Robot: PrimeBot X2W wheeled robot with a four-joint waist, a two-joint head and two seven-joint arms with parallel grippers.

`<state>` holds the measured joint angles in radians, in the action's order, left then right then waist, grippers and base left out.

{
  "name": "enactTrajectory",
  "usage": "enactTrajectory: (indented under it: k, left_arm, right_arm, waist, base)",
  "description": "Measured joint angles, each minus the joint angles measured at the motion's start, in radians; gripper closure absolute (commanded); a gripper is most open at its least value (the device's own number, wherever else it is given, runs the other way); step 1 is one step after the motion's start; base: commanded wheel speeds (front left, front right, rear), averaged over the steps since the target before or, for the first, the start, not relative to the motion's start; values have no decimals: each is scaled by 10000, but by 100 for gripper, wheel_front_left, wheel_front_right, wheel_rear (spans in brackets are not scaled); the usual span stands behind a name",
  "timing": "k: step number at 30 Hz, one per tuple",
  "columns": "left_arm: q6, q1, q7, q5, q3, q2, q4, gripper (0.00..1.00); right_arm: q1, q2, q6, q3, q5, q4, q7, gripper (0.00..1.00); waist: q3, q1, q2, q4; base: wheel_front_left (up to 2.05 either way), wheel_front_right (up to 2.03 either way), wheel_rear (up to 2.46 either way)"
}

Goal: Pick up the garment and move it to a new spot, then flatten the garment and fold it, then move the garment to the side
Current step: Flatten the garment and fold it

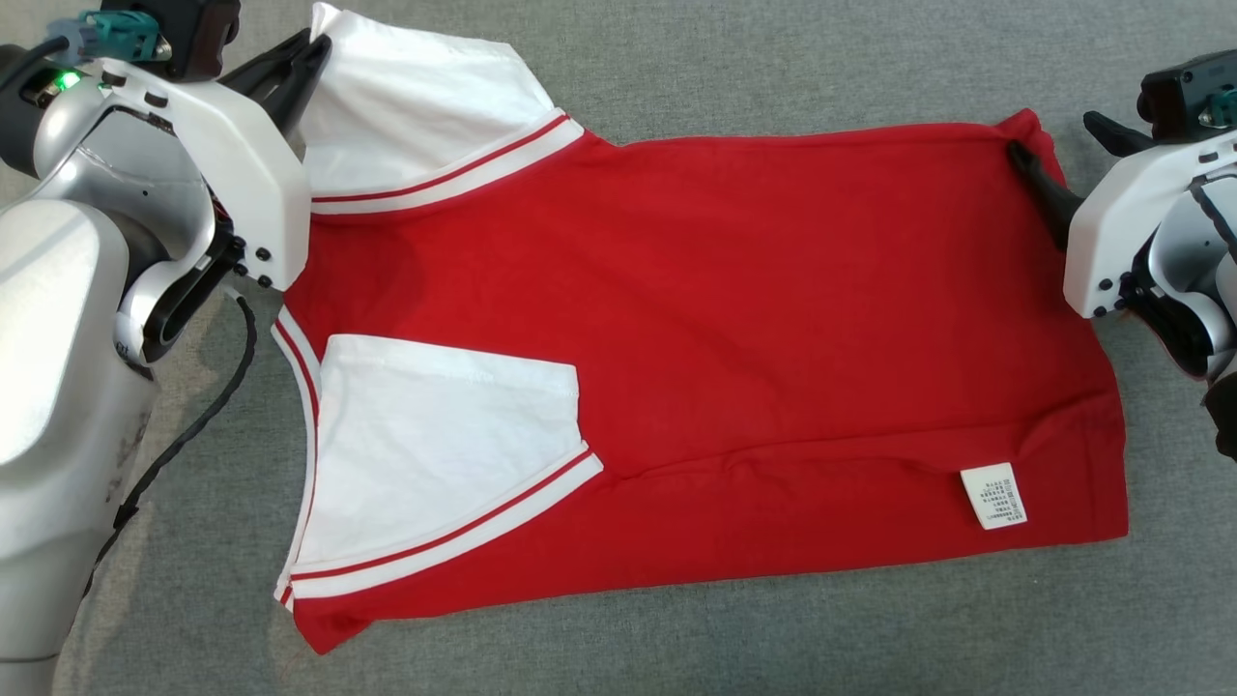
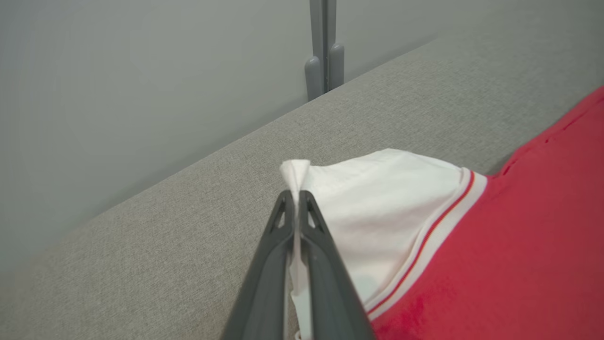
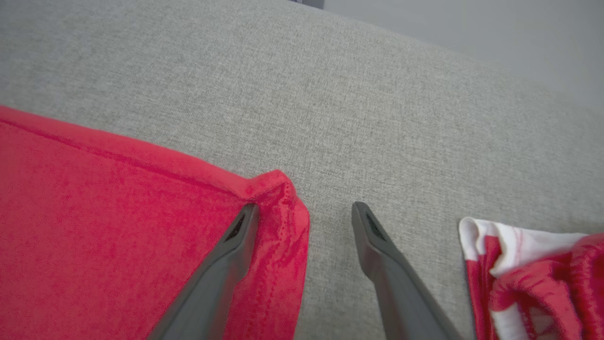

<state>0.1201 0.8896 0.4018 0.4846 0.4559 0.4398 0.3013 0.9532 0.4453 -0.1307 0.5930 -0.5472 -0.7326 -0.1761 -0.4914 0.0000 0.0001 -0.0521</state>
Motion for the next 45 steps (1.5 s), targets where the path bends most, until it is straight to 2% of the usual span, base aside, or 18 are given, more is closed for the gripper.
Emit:
enactTrajectory:
  k: [5, 7, 9, 10, 14, 16, 17, 18, 22, 25, 30, 38, 45]
  left_arm:
    - [-94, -77, 84, 48, -8, 65, -232, 100]
    - [-150, -105, 102, 88, -10, 69, -307, 100]
    - [-161, -139, 113, 92, -8, 73, -347, 100]
    - [-178, -155, 115, 98, -8, 75, -362, 100]
    - [-217, -188, 113, 111, 0, 94, -376, 100]
    - [-221, -210, 102, 159, 2, 94, -376, 100]
    - [-244, -215, 81, 178, 2, 92, -376, 100]
    - [-244, -218, 67, 180, 0, 94, -376, 100]
    - [-297, -317, -211, 228, -73, 109, -441, 100]
    - [-424, -708, -704, 357, -291, 186, -752, 100]
    - [-708, -2023, -1402, 560, -506, 261, -1858, 100]
    - [-1661, -4786, -2209, 543, -566, 387, -4309, 100]
    - [-2452, -7048, -2757, 639, -477, 153, -5273, 100]
  right_arm:
    - [291, -23, 0, 295, -59, -299, -188, 0]
    - [440, -38, 0, 508, -125, -399, -295, 18]
    - [569, -67, 0, 713, -211, -453, -336, 47]
    - [626, -90, 0, 819, -297, -464, -403, 47]
    - [752, -75, 0, 1262, -633, -449, -616, 64]
    - [800, -36, 0, 1419, -752, -456, -631, 77]
    - [819, -21, 0, 1498, -803, -464, -629, 86]
    - [826, -17, 0, 1544, -844, -462, -594, 100]
    - [825, -19, -2, 1597, -945, -529, -31, 100]
    - [752, 12, -2, 1515, -1058, -479, 815, 100]
    - [-68, 194, 0, 1250, -1361, -35, 1935, 100]
    - [-2233, 662, 0, 234, -1490, 1120, 3392, 100]
    - [-4397, 512, 0, -1212, -1177, 2197, 3743, 100]
  waist:
    - [-91, 0, 0, 22]
    - [-129, 0, 0, 26]
    - [-154, 0, 0, 32]
    - [-157, 0, 0, 34]
    - [-129, 0, -1, 37]
    - [-108, 0, 0, 38]
    - [-97, 0, 0, 39]
    - [-87, 0, 0, 38]
    - [-25, 0, 0, 19]
    - [151, 0, 0, 4]
    - [512, 0, 0, 9]
    - [1150, 0, 0, 186]
    - [1684, 0, 0, 379]
  base:
    - [0, 0, 0]
    - [0, 0, 0]
    - [0, 0, 0]
    - [0, 0, 0]
    - [0, 0, 0]
    - [0, 0, 0]
    - [0, 0, 0]
    - [0, 0, 0]
    - [0, 0, 0]
    - [0, 0, 0]
    - [0, 0, 0]
    - [0, 0, 0]
    - [0, 0, 0]
